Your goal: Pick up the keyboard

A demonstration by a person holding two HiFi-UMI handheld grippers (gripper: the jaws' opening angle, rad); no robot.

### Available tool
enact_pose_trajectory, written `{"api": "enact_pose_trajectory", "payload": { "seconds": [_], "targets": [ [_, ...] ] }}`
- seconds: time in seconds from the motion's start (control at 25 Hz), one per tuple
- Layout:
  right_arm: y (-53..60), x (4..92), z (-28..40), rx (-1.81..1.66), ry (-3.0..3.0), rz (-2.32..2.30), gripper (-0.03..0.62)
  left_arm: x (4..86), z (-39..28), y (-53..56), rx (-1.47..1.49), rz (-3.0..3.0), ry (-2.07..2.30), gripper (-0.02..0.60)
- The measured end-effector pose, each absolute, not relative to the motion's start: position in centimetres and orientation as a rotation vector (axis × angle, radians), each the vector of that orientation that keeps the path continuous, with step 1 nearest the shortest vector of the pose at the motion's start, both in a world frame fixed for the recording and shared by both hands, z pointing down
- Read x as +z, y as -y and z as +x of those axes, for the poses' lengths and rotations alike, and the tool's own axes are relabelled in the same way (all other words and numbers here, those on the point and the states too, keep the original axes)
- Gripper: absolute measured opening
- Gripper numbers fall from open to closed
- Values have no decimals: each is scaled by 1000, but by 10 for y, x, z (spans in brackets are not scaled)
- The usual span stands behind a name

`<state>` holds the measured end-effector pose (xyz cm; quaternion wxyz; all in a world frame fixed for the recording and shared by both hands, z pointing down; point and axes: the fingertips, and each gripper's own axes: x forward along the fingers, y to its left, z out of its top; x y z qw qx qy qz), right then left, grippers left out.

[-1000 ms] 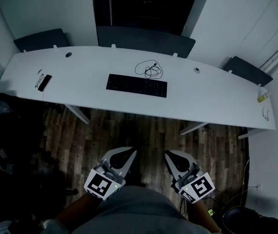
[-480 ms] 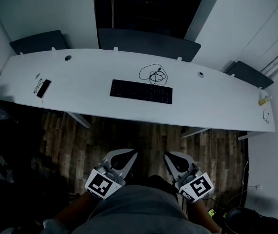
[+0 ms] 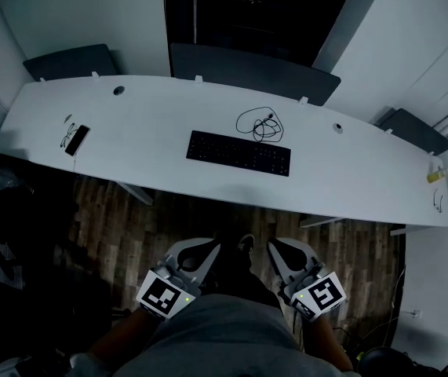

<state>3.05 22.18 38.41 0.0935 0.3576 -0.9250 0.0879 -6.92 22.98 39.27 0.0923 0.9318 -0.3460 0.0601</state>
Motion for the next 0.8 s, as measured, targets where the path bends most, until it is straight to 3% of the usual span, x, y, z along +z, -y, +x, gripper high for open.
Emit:
{"api": "enact_pose_trajectory", "payload": {
  "seconds": [0.8],
  "targets": [
    [-57,400,64,328,2781,990,6,391,-54,-81,235,2696,1192,3]
  ]
}}
